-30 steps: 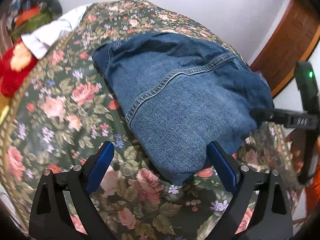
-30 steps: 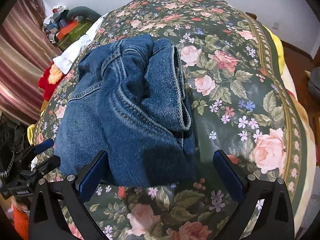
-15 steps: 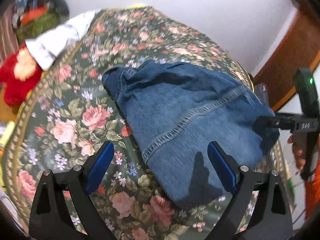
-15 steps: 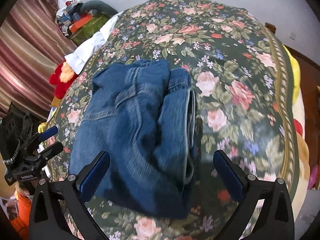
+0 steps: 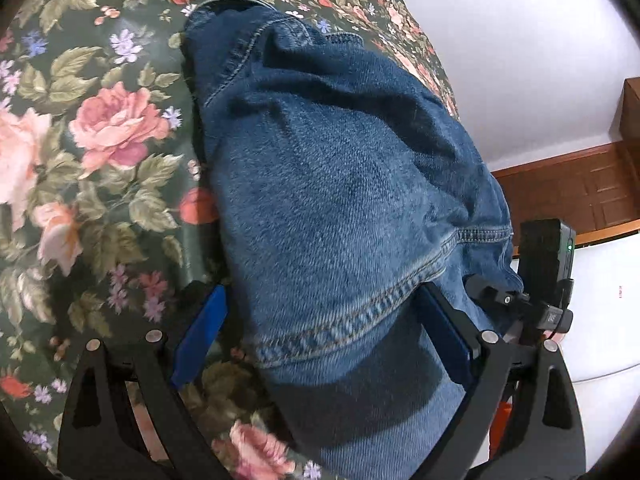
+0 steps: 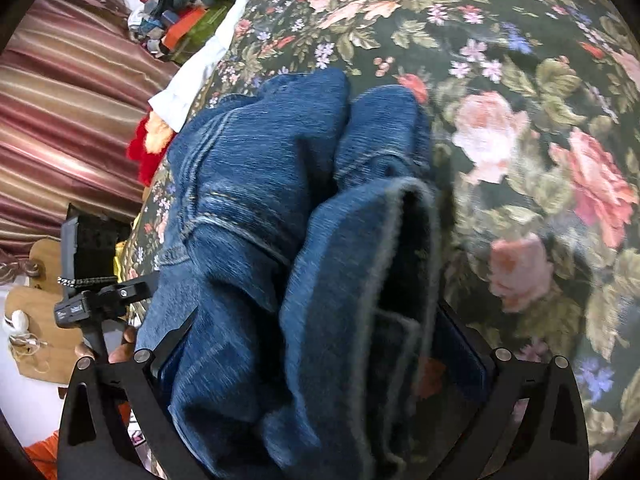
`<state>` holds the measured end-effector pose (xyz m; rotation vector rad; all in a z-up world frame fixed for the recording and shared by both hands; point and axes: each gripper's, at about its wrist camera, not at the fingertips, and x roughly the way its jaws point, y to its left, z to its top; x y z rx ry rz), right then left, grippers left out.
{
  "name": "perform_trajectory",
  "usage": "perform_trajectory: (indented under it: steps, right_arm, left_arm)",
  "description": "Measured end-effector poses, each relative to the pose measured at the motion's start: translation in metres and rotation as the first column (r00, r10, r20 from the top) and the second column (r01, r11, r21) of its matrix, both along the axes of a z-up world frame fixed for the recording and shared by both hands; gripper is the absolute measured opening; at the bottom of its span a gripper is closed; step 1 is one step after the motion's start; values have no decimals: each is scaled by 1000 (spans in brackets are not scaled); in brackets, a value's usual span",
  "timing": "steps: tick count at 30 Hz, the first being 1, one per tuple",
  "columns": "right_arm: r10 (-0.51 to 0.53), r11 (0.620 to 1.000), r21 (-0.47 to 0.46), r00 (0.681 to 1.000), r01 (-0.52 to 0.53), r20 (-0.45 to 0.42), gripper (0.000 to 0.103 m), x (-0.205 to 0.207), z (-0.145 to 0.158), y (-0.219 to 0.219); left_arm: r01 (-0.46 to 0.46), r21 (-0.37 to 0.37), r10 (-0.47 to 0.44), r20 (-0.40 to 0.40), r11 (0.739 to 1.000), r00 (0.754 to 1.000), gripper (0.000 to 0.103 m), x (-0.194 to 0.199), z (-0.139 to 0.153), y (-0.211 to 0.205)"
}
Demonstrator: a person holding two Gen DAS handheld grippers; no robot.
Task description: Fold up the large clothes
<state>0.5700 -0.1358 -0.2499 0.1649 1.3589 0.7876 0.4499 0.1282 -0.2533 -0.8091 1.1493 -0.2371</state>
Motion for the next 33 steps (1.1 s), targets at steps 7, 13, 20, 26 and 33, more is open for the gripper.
perform_trajectory:
  steps: [7, 13, 20, 26, 33]
  right_arm:
    - [-87, 995, 39, 996, 88, -22, 71, -16, 6, 1]
    - [-112, 994, 11, 994, 112, 10, 55, -45, 30, 3]
    - [-147, 989, 39, 986, 144, 78, 51, -81, 80, -14]
    - [-184, 982, 65, 969, 175, 167, 51, -122, 124, -28]
    - [-217, 975, 83, 962, 206, 168, 51, -162, 128, -22]
  left_arm:
    - [29, 29, -30, 43, 999, 999, 80, 0, 11, -11]
    - [83, 149, -99, 101, 985, 990, 67, -6, 51, -26]
    - [112, 204, -153, 201, 973, 968, 65, -21, 107, -34]
    - [132, 209, -187, 271, 969, 944, 64, -51, 143, -33]
    - [136, 235, -199, 272, 963, 941, 64, -83, 151, -29]
